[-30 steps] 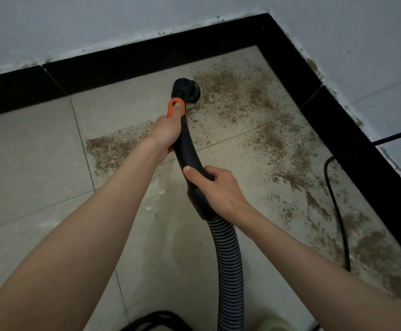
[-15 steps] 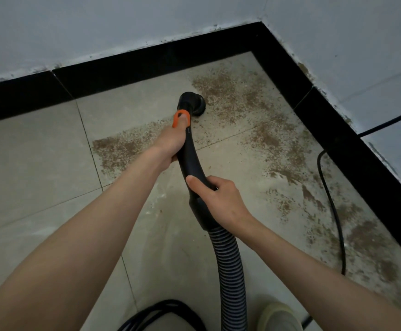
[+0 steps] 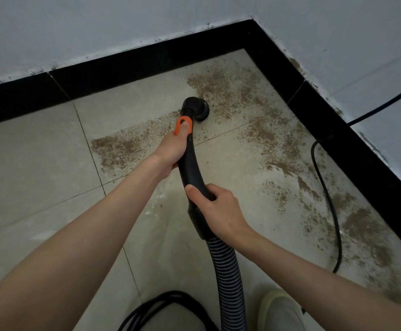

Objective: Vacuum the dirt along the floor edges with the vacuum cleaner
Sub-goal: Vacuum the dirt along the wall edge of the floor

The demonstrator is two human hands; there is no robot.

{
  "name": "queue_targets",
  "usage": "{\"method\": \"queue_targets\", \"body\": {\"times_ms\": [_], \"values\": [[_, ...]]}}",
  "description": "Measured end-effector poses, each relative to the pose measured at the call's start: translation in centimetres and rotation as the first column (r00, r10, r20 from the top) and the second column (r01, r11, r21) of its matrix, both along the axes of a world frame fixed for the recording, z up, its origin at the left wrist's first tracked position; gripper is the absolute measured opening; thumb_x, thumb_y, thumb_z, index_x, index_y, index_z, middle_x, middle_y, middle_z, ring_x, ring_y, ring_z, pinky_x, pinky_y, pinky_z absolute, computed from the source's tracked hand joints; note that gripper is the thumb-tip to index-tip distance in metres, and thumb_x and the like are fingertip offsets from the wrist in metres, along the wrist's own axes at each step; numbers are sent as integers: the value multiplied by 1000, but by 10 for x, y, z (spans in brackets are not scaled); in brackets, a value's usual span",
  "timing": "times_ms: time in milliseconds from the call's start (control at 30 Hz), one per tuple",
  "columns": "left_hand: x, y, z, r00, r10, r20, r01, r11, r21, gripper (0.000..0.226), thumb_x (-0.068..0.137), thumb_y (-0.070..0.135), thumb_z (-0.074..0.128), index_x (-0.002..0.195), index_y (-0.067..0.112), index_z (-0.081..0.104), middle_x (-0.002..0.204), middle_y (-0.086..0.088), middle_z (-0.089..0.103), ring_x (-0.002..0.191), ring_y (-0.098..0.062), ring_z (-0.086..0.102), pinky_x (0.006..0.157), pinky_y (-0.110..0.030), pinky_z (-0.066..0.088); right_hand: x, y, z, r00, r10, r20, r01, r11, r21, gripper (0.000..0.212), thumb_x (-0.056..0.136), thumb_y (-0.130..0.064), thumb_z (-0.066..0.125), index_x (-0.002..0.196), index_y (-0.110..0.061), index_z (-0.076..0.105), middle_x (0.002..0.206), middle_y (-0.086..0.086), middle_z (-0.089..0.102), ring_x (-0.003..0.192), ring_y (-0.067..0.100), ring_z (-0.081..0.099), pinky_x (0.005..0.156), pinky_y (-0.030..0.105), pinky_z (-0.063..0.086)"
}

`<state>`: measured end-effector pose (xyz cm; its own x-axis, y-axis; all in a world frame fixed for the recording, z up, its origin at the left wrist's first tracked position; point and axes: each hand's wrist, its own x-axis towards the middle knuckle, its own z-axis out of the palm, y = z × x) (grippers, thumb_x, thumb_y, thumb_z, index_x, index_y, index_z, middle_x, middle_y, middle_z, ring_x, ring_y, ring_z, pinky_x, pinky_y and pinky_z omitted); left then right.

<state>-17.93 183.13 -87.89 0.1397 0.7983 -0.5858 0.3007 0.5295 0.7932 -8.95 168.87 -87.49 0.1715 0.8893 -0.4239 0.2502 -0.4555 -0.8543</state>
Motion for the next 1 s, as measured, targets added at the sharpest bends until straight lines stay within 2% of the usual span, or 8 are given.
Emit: {"method": "queue_targets", "body": {"times_ms": [100,333,433,600,733,800,900,1000], "values": [[-3,0,2,1000,17,-9,-17,999,34,53,97,56,31,106,9,53,81,-4,51,72,-19,53,64,-29,45,-3,-2,1,1000,-4,14,3,1000,27,35,80,-59,58,72,-25,61,61,-10,61,53,1,58,48,15,44],[-21,-1,2,998,61,-28,-61,998,-10,52,97,56,33,107,9,53,80,-3,51,71,-18,53,61,-28,44,-17,1,0,999,43,9,-43,999,-7,33,82,-57,59,74,-25,62,67,-9,63,60,4,62,50,14,43],[-27,1,4,997,67,-29,-67,998,9,56,96,57,34,114,8,54,81,-3,51,73,-19,53,65,-30,45,-22,3,-1,999,28,-14,-28,1000,12,33,82,-56,60,69,-25,59,58,-13,61,53,-1,59,45,11,39],[-32,3,5,995,76,-60,-73,996,47,46,97,55,33,91,15,53,82,-4,53,73,-19,53,64,-30,46,-24,9,0,998,42,-37,-41,999,20,34,85,-52,62,66,-24,58,53,-14,59,50,-5,56,43,8,37],[-31,5,7,996,50,-78,-46,997,58,44,98,54,31,88,16,51,82,-4,52,74,-19,53,66,-30,46,-27,11,1,997,41,-61,-41,999,9,34,87,-50,63,67,-23,59,61,-10,59,50,-4,56,46,9,39],[-30,8,9,996,52,-78,-46,997,68,43,98,53,32,84,16,51,83,-4,53,74,-19,53,64,-29,45,-27,14,4,996,27,-87,-27,1000,3,35,88,-48,63,66,-21,58,61,-8,59,55,0,58,51,14,44],[-30,10,11,994,96,-46,-94,995,44,43,96,54,38,92,13,52,85,-4,54,75,-18,54,59,-28,45,-28,18,7,988,10,-151,-13,1000,-19,35,89,-45,64,68,-18,58,71,3,62,75,29,67,70,41,57],[-34,10,11,990,140,2,-141,990,13,41,95,52,43,93,13,53,82,-2,55,73,-16,55,58,-27,44,-31,18,9,979,8,-205,-15,999,-31,34,89,-44,65,69,-17,58,75,11,63,81,43,66,77,56,56]]}}
